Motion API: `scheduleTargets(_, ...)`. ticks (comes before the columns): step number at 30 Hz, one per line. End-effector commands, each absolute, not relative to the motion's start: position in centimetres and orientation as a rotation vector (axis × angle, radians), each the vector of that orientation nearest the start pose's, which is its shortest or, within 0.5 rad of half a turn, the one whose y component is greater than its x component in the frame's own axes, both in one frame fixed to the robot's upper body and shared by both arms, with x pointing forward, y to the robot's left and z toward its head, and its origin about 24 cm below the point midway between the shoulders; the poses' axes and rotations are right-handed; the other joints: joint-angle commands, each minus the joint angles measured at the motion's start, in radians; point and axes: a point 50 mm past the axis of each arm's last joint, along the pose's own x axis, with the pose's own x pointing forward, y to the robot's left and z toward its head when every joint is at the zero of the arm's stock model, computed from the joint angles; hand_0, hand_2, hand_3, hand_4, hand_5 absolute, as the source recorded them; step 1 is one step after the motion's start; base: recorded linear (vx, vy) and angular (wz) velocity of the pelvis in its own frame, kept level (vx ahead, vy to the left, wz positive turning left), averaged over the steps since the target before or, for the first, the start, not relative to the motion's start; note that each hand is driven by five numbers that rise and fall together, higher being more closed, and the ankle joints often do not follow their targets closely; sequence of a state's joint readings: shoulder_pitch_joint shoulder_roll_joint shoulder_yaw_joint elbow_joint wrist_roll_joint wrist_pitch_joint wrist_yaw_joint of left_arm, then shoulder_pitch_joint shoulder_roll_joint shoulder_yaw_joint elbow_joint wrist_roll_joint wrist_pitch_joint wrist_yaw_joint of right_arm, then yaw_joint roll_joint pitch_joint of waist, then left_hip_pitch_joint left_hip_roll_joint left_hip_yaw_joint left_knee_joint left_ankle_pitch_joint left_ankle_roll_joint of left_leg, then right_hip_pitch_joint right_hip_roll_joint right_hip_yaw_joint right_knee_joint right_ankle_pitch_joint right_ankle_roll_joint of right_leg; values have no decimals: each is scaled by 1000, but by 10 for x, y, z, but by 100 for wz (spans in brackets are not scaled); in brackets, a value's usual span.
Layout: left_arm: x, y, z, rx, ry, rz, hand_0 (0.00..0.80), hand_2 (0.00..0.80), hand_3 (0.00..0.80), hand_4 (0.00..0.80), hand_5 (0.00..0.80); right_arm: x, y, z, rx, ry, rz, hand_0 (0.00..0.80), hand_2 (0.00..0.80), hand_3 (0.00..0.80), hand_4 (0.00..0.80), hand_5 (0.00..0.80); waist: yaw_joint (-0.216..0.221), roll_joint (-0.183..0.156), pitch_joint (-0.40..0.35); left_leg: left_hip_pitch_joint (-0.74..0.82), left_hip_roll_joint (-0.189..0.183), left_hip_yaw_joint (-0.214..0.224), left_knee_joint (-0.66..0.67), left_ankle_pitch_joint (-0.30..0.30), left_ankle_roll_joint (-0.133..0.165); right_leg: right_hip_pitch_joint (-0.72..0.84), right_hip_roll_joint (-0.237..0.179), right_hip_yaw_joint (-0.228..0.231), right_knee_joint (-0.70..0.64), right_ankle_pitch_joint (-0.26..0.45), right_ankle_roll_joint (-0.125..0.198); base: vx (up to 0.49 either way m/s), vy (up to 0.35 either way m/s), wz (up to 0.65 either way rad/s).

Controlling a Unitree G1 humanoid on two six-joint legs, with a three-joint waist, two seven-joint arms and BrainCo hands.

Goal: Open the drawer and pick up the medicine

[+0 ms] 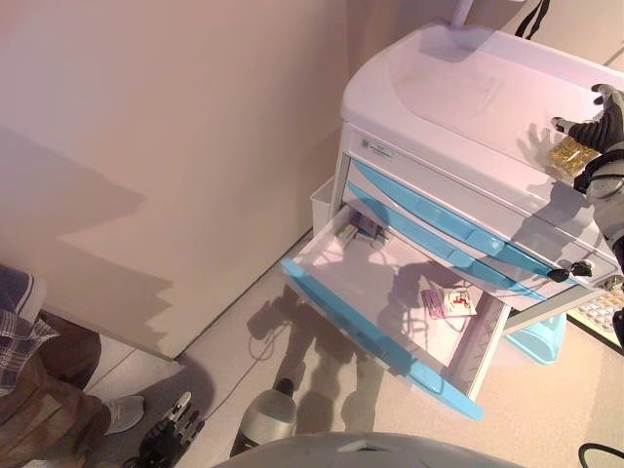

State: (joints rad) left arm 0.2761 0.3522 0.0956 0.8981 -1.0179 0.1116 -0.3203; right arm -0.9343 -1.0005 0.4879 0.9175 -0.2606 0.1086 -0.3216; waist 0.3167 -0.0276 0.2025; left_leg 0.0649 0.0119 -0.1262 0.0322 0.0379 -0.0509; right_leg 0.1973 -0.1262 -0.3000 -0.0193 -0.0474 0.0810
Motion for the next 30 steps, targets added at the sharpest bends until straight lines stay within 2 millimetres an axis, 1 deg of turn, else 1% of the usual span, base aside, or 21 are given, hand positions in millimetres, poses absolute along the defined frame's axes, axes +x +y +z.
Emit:
scheduleTargets(1,31,286,-134,-716,922,480,0,0,0,0,0,345,-366,229,-1452,25,-647,0,0,0,0,0,21,27,-42,-33,-2,-52,1,-45,-11,-69,-24,9,88,7,61,0,0,0)
scheduleTargets(7,32,286,-134,-719,923,487,0,0,0,0,0,344,-365,243,-1475,-23,-709,0,0,0,0,0,17,21,-49,-22,1,-45,-7,-45,-12,-64,-22,10,83,10,65,0,0,0)
scheduleTargets(14,31,284,-134,-721,929,490,0,0,0,0,0,339,-366,269,-1514,-82,-816,0,0,0,0,0,12,13,-58,-12,5,-39,-14,-45,-14,-56,-20,15,74,13,68,1,-1,-3)
scheduleTargets(17,31,286,-132,-714,933,485,0,0,0,0,0,336,-363,290,-1516,-134,-860,0,0,0,0,0,4,9,-59,-9,9,-33,-13,-47,-15,-55,-20,18,74,12,69,-2,-2,-3)
scheduleTargets(18,31,287,-132,-706,934,480,0,0,0,0,0,335,-360,299,-1516,-159,-870,0,0,0,0,0,0,7,-60,-8,10,-31,-12,-48,-16,-55,-19,19,74,12,69,0,0,0)
scheduleTargets(20,31,287,-132,-694,936,468,0,0,0,0,0,334,-355,311,-1520,-203,-883,0,0,0,0,0,-7,4,-63,-5,11,-26,-13,-50,-16,-55,-18,24,73,12,70,-7,3,-2)
scheduleTargets(24,33,286,-130,-632,946,397,0,0,0,0,0,326,-348,340,-1504,-296,-893,0,0,0,0,0,-31,-2,-75,4,13,-7,-16,-56,-15,-55,-17,40,67,12,72,-15,16,-10)
scheduleTargets(27,37,285,-129,-589,945,342,0,0,0,0,0,322,-341,354,-1463,-357,-863,0,0,0,0,0,-53,-5,-86,11,15,12,-20,-59,-14,-56,-17,52,63,14,74,-20,18,-17)
scheduleTargets(30,40,285,-127,-547,944,298,0,0,0,0,0,318,-330,365,-1371,-422,-796,0,0,0,0,0,-77,-5,-91,14,17,30,-19,-63,-13,-62,-18,69,63,14,74,-46,18,-16)
